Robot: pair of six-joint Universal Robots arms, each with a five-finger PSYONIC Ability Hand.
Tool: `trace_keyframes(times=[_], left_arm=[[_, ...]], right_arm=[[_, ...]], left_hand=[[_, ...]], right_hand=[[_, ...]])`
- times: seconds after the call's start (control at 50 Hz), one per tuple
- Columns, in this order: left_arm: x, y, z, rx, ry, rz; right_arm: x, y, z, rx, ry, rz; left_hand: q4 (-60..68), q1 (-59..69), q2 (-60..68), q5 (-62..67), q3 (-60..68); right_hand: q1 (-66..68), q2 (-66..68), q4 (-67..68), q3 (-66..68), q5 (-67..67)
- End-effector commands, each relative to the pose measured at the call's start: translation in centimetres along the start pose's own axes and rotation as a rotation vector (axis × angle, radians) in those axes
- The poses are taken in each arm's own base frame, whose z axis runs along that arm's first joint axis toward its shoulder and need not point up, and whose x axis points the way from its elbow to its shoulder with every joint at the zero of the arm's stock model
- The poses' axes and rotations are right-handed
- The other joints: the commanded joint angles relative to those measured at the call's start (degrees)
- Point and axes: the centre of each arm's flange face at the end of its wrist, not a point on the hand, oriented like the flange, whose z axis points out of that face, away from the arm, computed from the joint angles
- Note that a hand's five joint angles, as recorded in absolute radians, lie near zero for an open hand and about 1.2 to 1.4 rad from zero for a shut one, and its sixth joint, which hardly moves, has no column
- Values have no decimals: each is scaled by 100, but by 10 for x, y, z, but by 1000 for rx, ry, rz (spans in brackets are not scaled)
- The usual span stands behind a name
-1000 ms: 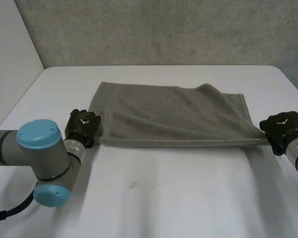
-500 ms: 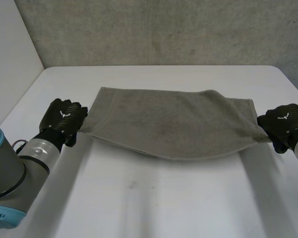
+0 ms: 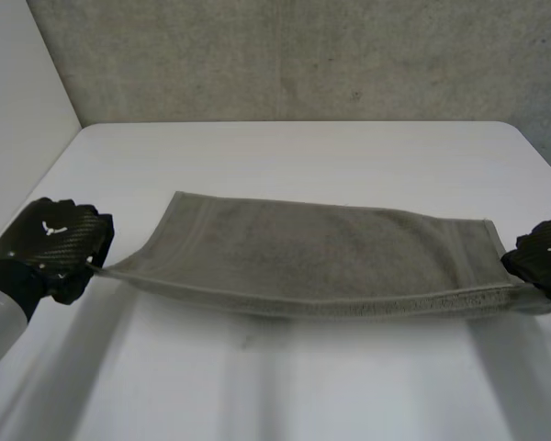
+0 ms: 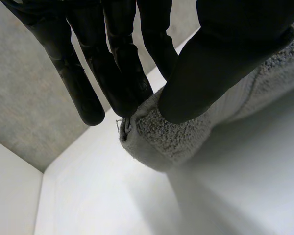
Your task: Fold the towel.
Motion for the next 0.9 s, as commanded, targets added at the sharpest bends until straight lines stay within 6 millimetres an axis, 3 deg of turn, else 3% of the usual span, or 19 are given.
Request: trace_keyframes(times=[0.02,0.06,0.08,0.12,0.18,0.22,0.24,0.28,0.44,0.54,0.56,0.58,0.6,0.62,0.64,0.66,0.68,0.8,0.9], left_arm=[[-10,-2,13,33,-1,0],[-7,7,44,44,23,3],[-7,7,44,44,23,3],[9,3,75,100,78,21],[13,6,92,98,73,29],[21,7,131,85,29,48],[21,7,131,85,28,48],[15,10,169,75,-53,50],[27,15,230,108,-76,60],[43,18,248,129,-53,66],[43,18,248,129,-53,66],[45,20,252,133,-49,67],[47,22,254,136,-47,67],[48,22,254,136,-47,67],[50,24,256,136,-44,66],[50,24,256,136,-44,66],[52,26,256,133,-46,68],[58,24,252,120,-40,64],[50,19,223,16,-66,48]], right_arm=[[15,14,49,-19,-87,98],[19,15,58,-39,-78,102],[22,15,68,-68,-64,102],[23,16,78,-96,-53,97],[22,10,100,-105,-14,69],[23,7,109,-99,20,57],[26,7,118,-88,58,56],[29,8,127,-76,93,58],[22,4,164,-5,192,61],[22,10,185,-7,253,51],[22,11,191,-7,275,49],[22,12,197,-8,291,45],[22,12,197,-8,291,45],[21,11,202,-1,308,41],[21,11,202,-1,308,41],[23,9,206,8,333,41],[25,7,209,14,360,45],[35,1,203,43,420,95],[40,-10,167,75,439,180]], left_hand=[[1028,1242,1028,1163,1032],[1028,1242,1028,1163,1032],[1028,1242,1028,1163,1032],[1028,1242,1028,1163,1032],[1028,1242,1028,1163,1032],[1028,1242,1028,1163,1032],[1028,1242,1028,1163,1032],[1028,1242,1028,1163,1032],[1028,1242,1028,1163,1032],[1028,1242,1028,1163,1032],[1028,1242,1028,1163,1032],[1028,1242,1028,1163,1032],[248,461,248,383,251],[240,454,240,375,243],[-3424,-3210,-3424,-3289,-3420],[-3461,-3247,-3461,-3325,-3457],[-5972,-5758,-5972,-5837,-5968],[-5972,-5758,-5972,-5837,-5968],[-5972,-5758,-5972,-5837,-5968]], right_hand=[[375,346,311,328,277],[375,346,311,328,277],[375,346,311,328,277],[375,346,311,328,277],[375,346,311,328,277],[375,346,311,328,277],[375,346,311,328,277],[375,346,311,328,277],[375,346,311,328,277],[375,346,311,328,277],[-918,-947,-982,-965,-1016],[-4611,-4640,-4676,-4659,-4710],[-4648,-4677,-4712,-4696,-4747],[-6197,-6226,-6262,-6245,-6296],[-6213,-6241,-6277,-6260,-6311],[-6625,-6654,-6689,-6672,-6723],[-6625,-6654,-6689,-6672,-6723],[-6625,-6654,-6689,-6672,-6723],[-6625,-6654,-6689,-6672,-6723]])
